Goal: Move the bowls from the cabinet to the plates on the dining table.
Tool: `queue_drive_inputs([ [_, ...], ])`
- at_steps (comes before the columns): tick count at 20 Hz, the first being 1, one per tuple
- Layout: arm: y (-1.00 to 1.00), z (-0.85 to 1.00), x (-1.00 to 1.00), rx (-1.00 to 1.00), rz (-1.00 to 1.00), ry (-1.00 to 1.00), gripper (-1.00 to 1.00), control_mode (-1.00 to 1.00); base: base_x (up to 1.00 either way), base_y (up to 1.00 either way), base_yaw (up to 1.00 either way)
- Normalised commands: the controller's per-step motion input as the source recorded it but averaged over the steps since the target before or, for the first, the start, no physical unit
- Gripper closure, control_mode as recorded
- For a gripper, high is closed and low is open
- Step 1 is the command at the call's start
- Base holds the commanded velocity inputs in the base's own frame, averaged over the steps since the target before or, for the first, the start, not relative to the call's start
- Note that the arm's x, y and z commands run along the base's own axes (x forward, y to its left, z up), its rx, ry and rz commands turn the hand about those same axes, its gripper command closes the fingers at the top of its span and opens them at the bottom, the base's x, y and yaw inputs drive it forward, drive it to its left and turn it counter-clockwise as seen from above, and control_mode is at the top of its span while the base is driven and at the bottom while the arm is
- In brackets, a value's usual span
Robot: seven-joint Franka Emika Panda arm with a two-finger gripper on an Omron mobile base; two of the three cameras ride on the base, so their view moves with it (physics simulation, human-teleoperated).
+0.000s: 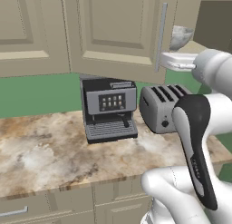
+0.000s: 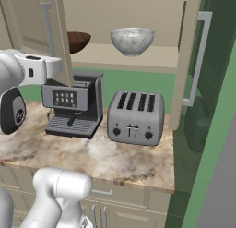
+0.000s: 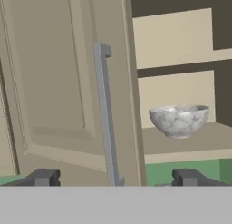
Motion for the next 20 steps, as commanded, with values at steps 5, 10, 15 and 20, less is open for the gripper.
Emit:
queue_drive_inputs([
  [5,-0.04,0.00,-0.18,0.08,0.00,0.03,-1.00,-1.00,0.00,0.00,0.00],
  [10,-0.06,-0.02,-0.01,0.03,0.00,0.09,-1.00,-1.00,0.00,0.00,0.00],
  [15,-0.14,-0.21,0.00,0.00,0.00,0.13,-1.00,-1.00,0.00,0.00,0.00],
  [20,-0.50,-0.06,0.00,0.00,0.00,0.08,-1.00,-1.00,0.00,0.00,0.00],
])
